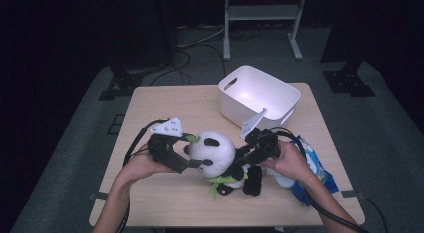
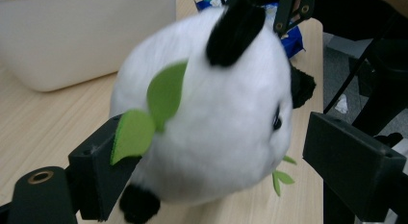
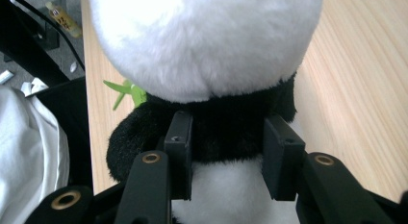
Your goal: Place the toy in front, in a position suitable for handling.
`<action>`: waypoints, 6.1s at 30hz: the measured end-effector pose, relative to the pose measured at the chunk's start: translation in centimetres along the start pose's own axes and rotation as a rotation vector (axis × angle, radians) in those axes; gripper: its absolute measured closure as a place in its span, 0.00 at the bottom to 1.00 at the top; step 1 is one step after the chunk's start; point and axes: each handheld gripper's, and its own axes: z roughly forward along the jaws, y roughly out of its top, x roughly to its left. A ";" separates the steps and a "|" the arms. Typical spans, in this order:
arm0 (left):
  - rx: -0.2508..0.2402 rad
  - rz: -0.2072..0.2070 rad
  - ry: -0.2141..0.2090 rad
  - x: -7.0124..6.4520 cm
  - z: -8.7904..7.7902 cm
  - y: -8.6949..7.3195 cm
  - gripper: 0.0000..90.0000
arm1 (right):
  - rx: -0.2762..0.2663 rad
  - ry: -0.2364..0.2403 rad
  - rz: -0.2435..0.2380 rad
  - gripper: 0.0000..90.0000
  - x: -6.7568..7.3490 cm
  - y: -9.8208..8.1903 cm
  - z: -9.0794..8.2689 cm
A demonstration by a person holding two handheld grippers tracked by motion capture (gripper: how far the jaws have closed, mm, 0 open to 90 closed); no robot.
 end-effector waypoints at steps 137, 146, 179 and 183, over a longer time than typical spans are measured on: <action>0.096 -0.092 -0.055 1.9 3.8 -2.4 0.34 | -0.016 0.062 0.080 0.70 -1.2 -0.1 -0.4; 0.123 -0.099 -0.068 1.9 4.4 -2.2 0.35 | 0.010 0.115 0.031 0.70 0.1 0.1 -0.3; 0.212 -0.117 -0.171 1.2 5.8 -4.3 0.45 | 0.079 0.224 0.084 0.75 0.6 -0.9 1.9; 0.189 -0.108 -0.150 1.5 5.1 -3.9 0.50 | 0.036 0.168 0.035 0.84 0.9 -0.3 0.7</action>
